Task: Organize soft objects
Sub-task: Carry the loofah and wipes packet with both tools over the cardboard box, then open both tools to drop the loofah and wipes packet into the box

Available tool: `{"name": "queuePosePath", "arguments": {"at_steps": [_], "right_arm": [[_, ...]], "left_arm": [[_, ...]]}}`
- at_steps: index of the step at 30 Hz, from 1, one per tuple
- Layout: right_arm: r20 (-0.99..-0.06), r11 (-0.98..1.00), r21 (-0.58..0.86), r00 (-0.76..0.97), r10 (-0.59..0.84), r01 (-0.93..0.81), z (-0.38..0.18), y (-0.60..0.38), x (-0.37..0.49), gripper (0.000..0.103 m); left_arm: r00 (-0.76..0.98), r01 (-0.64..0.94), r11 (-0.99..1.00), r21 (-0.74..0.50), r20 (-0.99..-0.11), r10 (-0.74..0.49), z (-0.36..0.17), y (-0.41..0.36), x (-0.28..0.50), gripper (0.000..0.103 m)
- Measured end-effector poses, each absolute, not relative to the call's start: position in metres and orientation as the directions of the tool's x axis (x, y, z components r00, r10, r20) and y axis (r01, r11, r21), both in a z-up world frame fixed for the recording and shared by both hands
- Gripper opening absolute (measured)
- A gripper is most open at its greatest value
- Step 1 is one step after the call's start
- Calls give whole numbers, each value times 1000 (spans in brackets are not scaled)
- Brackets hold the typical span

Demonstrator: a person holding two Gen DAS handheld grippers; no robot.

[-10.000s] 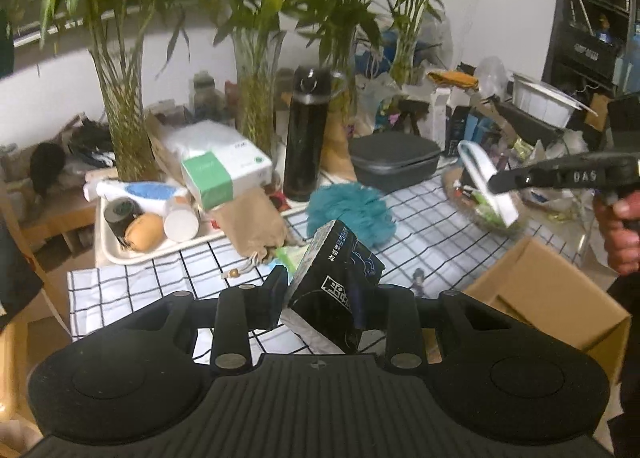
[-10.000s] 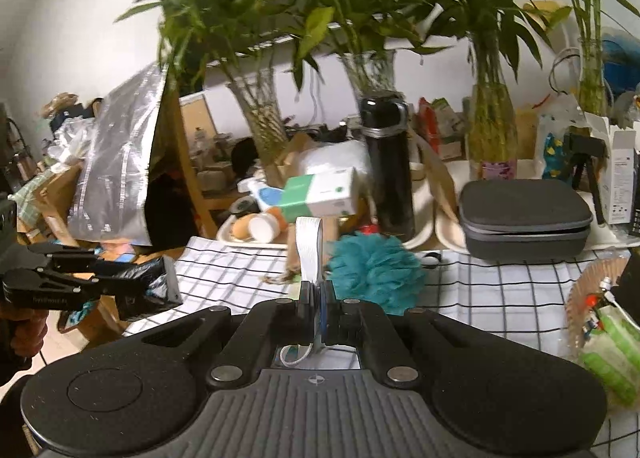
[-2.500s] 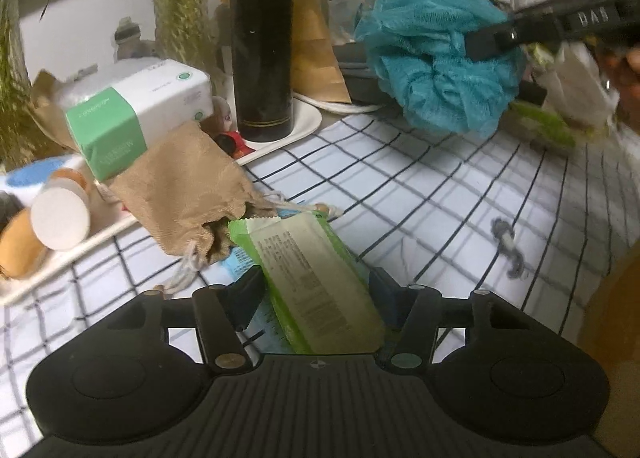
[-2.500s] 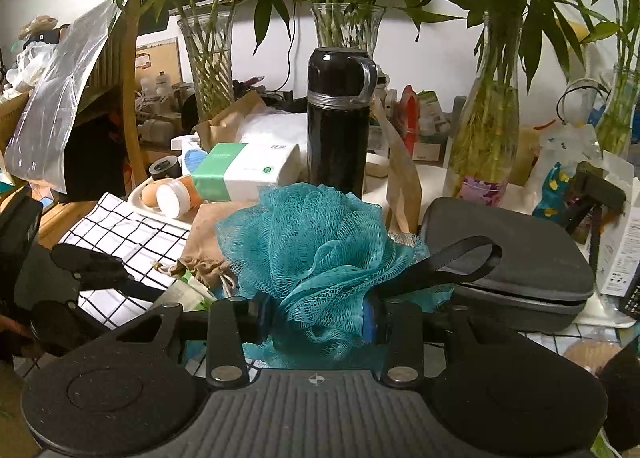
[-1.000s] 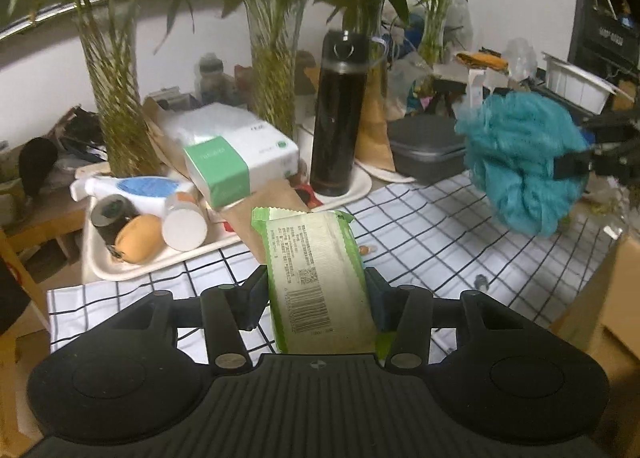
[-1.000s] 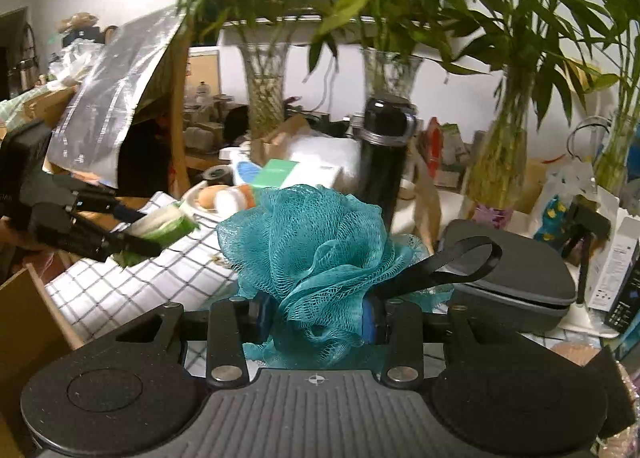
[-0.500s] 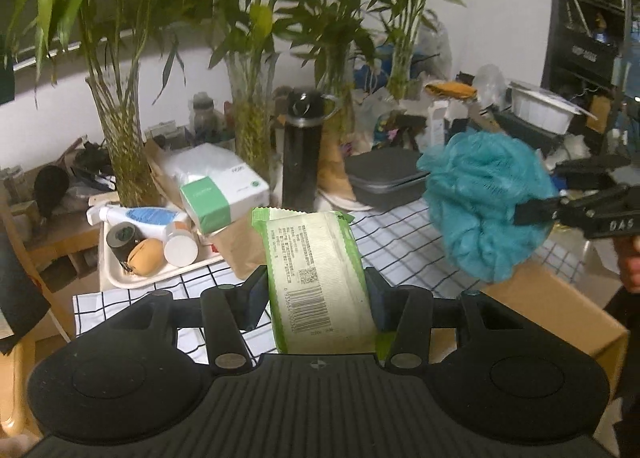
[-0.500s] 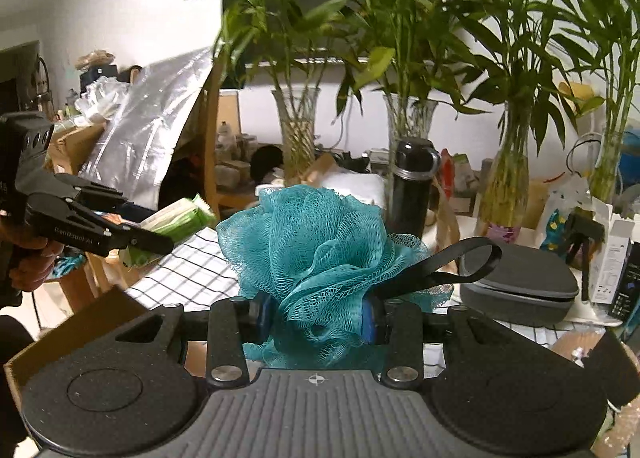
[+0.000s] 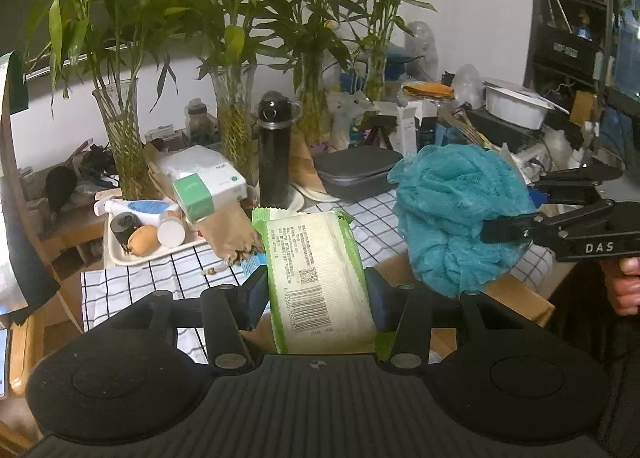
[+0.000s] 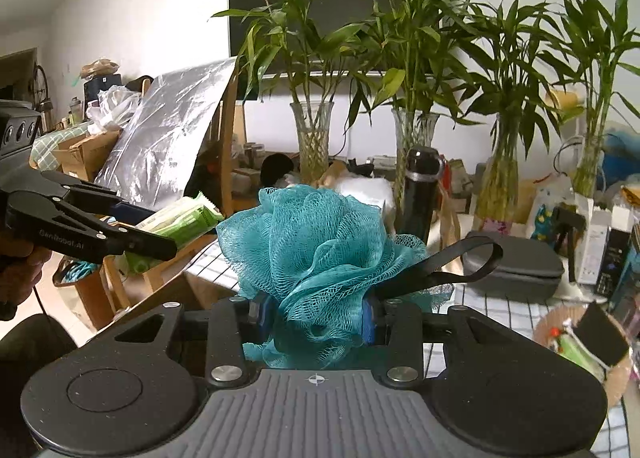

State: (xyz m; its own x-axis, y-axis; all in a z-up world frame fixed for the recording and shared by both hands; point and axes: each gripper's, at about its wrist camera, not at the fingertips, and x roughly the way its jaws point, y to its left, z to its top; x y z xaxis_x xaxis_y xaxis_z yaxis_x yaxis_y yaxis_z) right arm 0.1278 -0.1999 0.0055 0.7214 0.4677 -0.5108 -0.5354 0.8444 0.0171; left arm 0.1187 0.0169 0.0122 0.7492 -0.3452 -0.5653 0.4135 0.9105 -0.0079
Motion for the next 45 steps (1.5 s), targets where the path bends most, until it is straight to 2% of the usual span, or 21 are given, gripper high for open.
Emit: {"name": "queuePosePath", "arguments": {"at_steps": [11,21,23,24,25,27,28,39,45], "right_arm": [[-575,825,-15,681,455,-564,-6,-195,93,44],[-598,823,-13,664,448,-568,-8,-190,90,45],[-616,818,-7,647,450,-575,-11,-187,92,52],[-624,814,1,635,454,-581,-12,-186,93,64],[-624,811,7,632,461,-585,-14,-185,92,80],[-610,817,4,646,459,-576,-14,-184,91,95],[-605,817,9,648,463,-577,-13,-185,90,100],[-639,853,81,629,442,-516,-15,-205,89,103],[-653,866,59,637,410,-496,-15,-208,85,103]], "left_arm": [[717,352,935,-37,-632,-295,-9,2,100,49],[717,308,950,-45,-646,-263,-13,1,95,49],[720,308,951,-32,-645,-255,-14,-2,94,50],[726,319,948,-20,-638,-258,-14,-4,92,53],[731,327,945,-7,-632,-257,-14,-6,90,65],[741,333,943,7,-620,-258,-12,-8,85,79],[748,338,941,14,-610,-260,-11,-8,82,80],[735,350,936,43,-632,-246,-14,-3,68,80],[731,339,940,33,-639,-240,-15,5,63,80]]}}
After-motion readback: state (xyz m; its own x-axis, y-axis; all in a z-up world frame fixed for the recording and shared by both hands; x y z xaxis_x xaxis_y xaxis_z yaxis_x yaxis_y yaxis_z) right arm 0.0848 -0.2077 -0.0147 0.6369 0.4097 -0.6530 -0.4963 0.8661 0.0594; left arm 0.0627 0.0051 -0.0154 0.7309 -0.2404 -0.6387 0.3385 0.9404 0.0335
